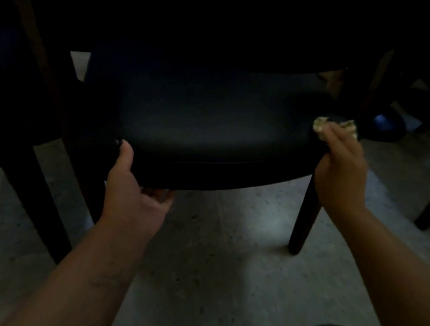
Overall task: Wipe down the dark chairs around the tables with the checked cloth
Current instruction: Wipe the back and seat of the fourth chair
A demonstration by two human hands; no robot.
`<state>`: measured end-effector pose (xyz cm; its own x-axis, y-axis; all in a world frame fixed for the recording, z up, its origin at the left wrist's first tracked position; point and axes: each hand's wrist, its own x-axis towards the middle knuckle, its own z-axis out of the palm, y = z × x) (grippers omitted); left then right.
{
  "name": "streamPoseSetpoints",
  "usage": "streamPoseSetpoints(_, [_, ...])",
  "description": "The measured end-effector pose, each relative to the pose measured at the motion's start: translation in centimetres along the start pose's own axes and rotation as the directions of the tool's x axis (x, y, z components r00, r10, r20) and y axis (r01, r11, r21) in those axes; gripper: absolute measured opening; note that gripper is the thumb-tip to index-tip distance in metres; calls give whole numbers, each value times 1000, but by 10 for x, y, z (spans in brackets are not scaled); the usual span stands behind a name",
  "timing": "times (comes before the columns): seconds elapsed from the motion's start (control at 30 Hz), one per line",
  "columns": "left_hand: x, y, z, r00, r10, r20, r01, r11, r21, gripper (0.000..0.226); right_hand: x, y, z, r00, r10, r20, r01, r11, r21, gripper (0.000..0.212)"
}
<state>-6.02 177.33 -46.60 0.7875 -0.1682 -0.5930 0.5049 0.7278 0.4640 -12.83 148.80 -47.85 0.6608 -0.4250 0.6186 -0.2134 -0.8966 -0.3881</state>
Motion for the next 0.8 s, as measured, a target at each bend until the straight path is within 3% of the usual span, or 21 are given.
streamPoseSetpoints(0.07, [0, -1, -4, 1000, -9, 7, 9, 1000, -24, 50, 2, 13, 2, 963, 248, -107, -236, 965, 116, 45])
streamPoseSetpoints(0.1, [0, -1, -5, 1000, -12, 9, 12, 999, -34, 50, 3, 19, 4, 894, 426, -139, -393, 894, 216, 47])
streamPoseSetpoints(0.17, [2, 0, -6, 1000, -11, 1, 11, 1000, -28, 51, 5, 22, 6, 664, 746, -57, -637, 603, 480, 42])
streamPoseSetpoints(0.2, [3, 0, -7, 1000, -5, -7, 5, 1000, -5, 51, 9, 22, 5, 558, 829, 40, -682, 430, 591, 34])
streamPoseSetpoints(0.27, [5, -1, -7, 1000, 15, -18, -14, 999, 33, 48, 25, 15, -1, 418, 876, 240, -681, 127, 721, 21])
streamPoseSetpoints(0.37, [6, -4, -5, 999, 42, 5, -42, 999, -7, 46, 48, 4, -6, 261, 896, 359, -630, -124, 767, 37])
streamPoseSetpoints(0.53, [7, -9, -2, 994, 106, 11, -105, 994, -18, 50, 32, -10, 5, 215, 888, 407, -567, -226, 792, 37])
streamPoseSetpoints(0.67, [10, -7, -1, 996, 82, 40, -82, 997, 9, 29, 24, -32, 4, 183, 850, 494, -513, -346, 785, 46])
streamPoseSetpoints(0.8, [11, 5, -5, 999, 20, 49, -25, 994, 102, 38, 4, -70, 18, 118, 814, 570, -492, -450, 745, 24])
